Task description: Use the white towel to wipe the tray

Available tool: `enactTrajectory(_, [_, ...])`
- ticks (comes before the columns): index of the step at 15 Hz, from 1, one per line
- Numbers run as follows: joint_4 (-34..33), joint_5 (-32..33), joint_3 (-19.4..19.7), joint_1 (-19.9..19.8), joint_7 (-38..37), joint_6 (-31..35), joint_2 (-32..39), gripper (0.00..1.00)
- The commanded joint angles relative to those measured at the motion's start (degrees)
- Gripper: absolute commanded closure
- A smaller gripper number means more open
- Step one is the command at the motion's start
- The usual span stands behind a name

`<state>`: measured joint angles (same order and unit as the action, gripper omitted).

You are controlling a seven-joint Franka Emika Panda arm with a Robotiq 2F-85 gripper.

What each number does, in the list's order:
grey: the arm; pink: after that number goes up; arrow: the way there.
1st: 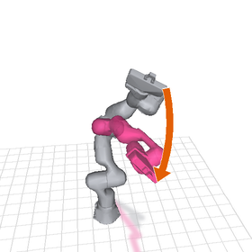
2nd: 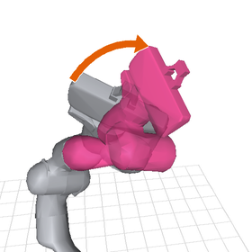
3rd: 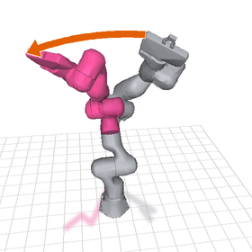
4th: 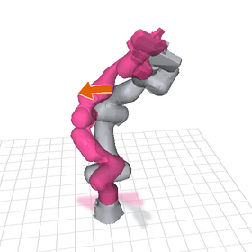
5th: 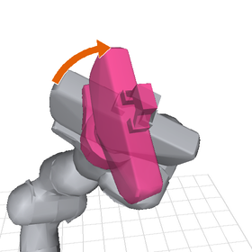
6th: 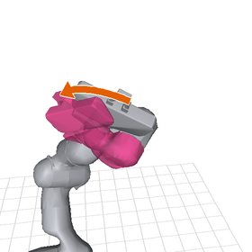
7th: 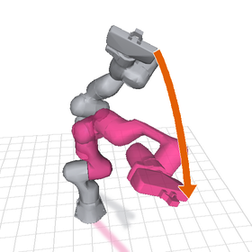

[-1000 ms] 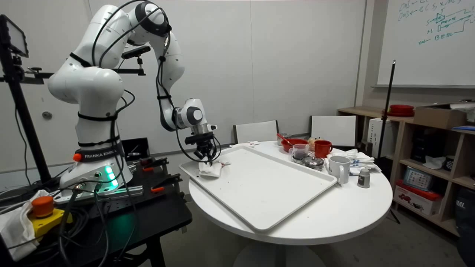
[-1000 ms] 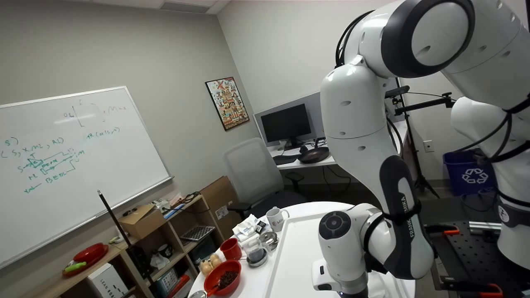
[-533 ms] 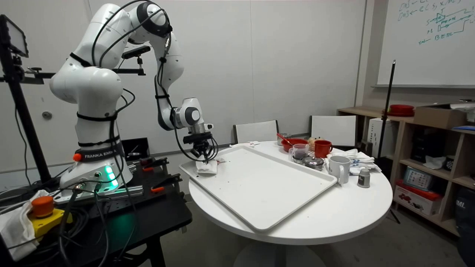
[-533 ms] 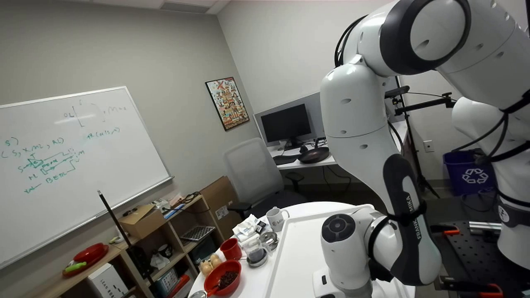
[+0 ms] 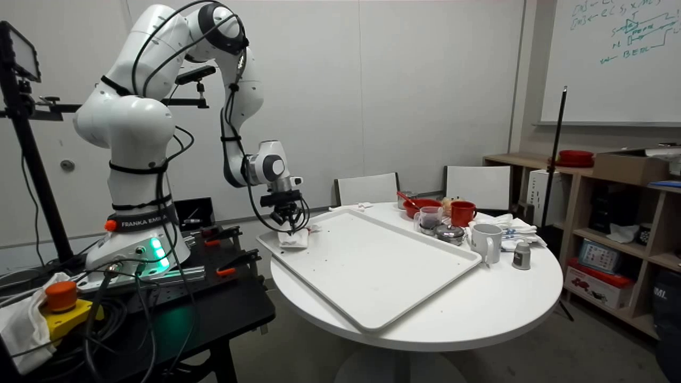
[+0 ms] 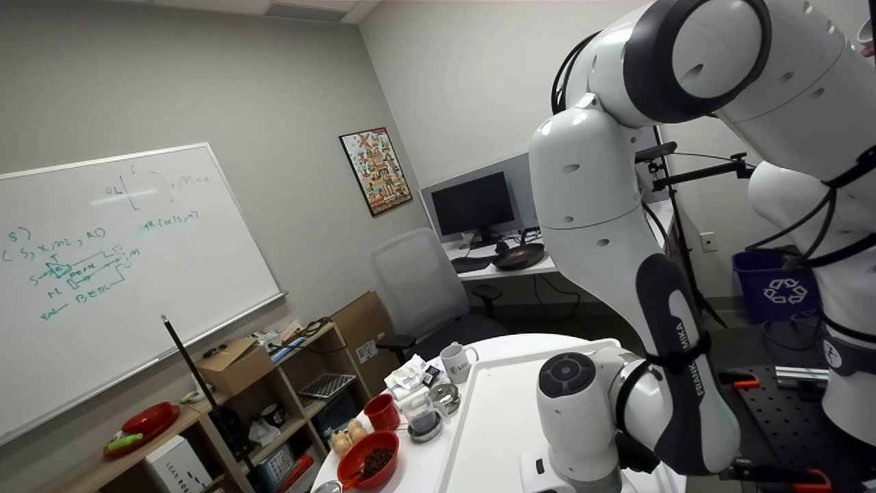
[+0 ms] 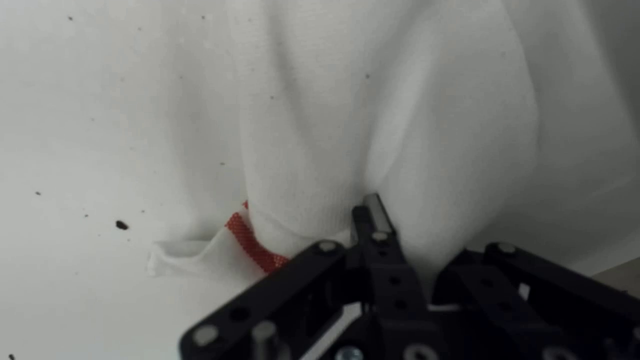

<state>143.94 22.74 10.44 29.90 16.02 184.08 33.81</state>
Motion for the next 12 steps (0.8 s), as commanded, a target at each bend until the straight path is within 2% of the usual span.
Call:
enactTrajectory(1, [3.6, -0.1, 2.5, 3.7, -0.9, 3.4, -1.4, 0.98])
enactTrajectory(5, [7.6, -2.3, 9.7, 12.6, -2.4, 7.1, -2.8, 0.98])
enactTrajectory(8, [8.8, -3.8, 12.7, 16.7, -3.9, 8.5, -2.2, 0.98])
enactTrajectory(9, [9.4, -7.5, 12.1, 17.1, -1.3, 8.7, -2.3, 0.98])
enactTrajectory(12, [10.6, -12.9, 13.1, 19.5, -1.4, 10.6, -2.1, 0.98])
